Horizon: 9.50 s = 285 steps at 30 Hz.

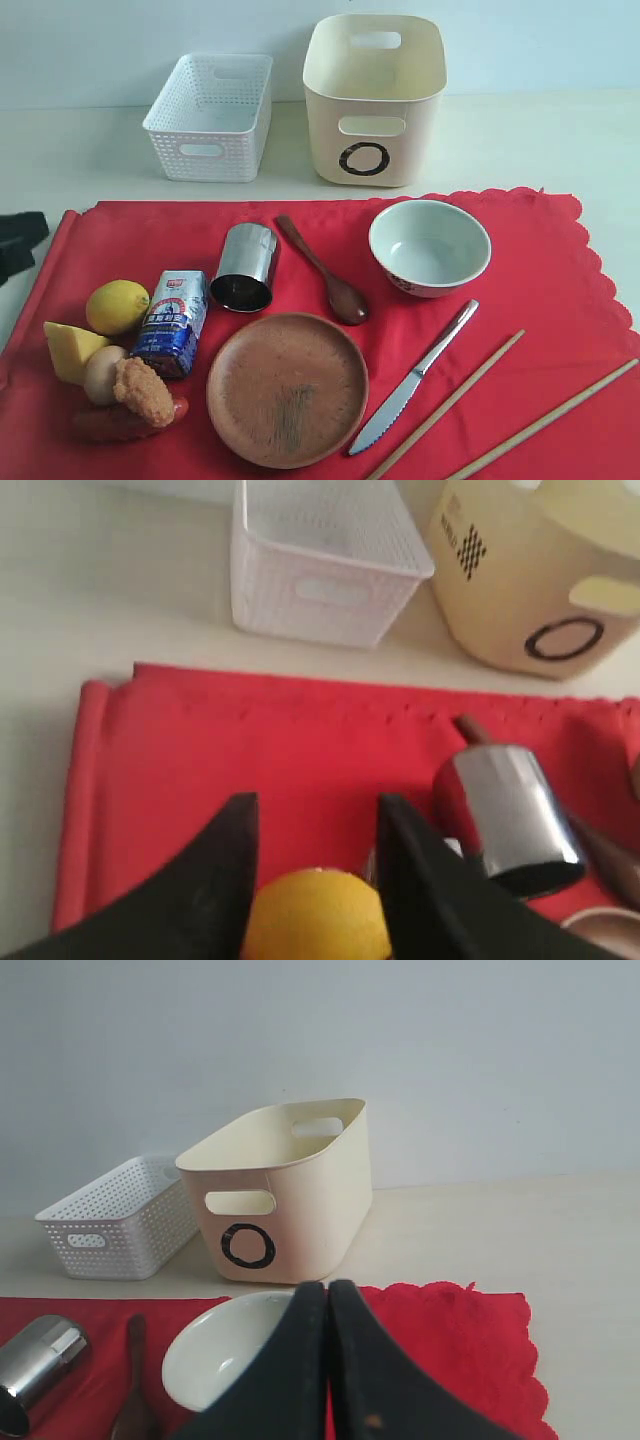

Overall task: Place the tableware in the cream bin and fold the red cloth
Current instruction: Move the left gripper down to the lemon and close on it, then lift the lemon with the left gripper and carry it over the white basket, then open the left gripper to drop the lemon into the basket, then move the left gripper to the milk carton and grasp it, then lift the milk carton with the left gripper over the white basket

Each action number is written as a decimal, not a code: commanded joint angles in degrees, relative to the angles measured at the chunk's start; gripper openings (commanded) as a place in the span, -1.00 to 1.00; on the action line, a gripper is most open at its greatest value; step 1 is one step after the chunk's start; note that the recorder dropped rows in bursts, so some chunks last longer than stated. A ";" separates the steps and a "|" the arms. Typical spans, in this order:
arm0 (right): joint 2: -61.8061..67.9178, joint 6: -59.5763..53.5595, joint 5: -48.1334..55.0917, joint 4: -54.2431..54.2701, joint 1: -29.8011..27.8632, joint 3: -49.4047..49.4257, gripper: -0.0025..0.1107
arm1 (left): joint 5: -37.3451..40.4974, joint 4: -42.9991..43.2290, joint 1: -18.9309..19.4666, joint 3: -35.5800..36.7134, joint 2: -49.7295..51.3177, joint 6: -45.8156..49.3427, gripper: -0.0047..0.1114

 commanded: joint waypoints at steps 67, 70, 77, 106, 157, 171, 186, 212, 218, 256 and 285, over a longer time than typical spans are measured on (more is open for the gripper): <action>-0.25 -0.10 -0.59 -0.35 0.08 0.26 -0.96 | -42.62 5.21 -0.23 -13.18 29.83 4.44 -0.92; -0.25 -0.10 -0.59 -0.35 0.08 0.26 -0.96 | -38.55 2.78 -0.23 -17.51 29.83 4.19 -0.92; -0.25 -0.10 -0.59 -0.35 0.08 0.26 -0.96 | -22.72 1.47 -0.23 -34.04 36.67 3.62 -0.92; -0.25 -0.10 -0.59 -0.37 0.08 0.26 -0.96 | -12.28 1.69 -4.15 -61.68 63.48 5.83 -0.45; -0.25 -0.10 -0.59 -0.37 0.08 0.26 -0.96 | -20.09 61.62 -3.55 -48.87 39.59 -51.15 -0.91; -0.25 -0.10 -0.59 -0.37 0.08 0.26 -0.96 | -6.46 61.62 -7.77 -24.03 25.16 -45.14 -0.91; -0.25 -0.10 -0.59 -0.37 0.08 0.26 -0.96 | -3.49 61.62 -13.12 -22.04 25.16 -48.32 -0.87; -0.25 -0.10 -0.59 -0.37 0.08 0.26 -0.96 | 6.39 61.62 -16.62 -22.39 30.49 -46.39 0.22; -0.25 -0.10 -0.59 -0.37 0.08 0.26 -0.96 | 14.23 61.62 -20.16 -22.39 30.49 -47.58 0.35; -0.25 -0.10 -0.59 -0.37 0.08 0.26 -0.96 | 14.55 60.89 -20.25 -22.39 33.92 -48.33 -0.92; -0.25 -0.10 -0.59 -0.37 0.08 0.26 -0.96 | 16.13 58.06 -20.25 -29.69 22.78 -48.62 -0.92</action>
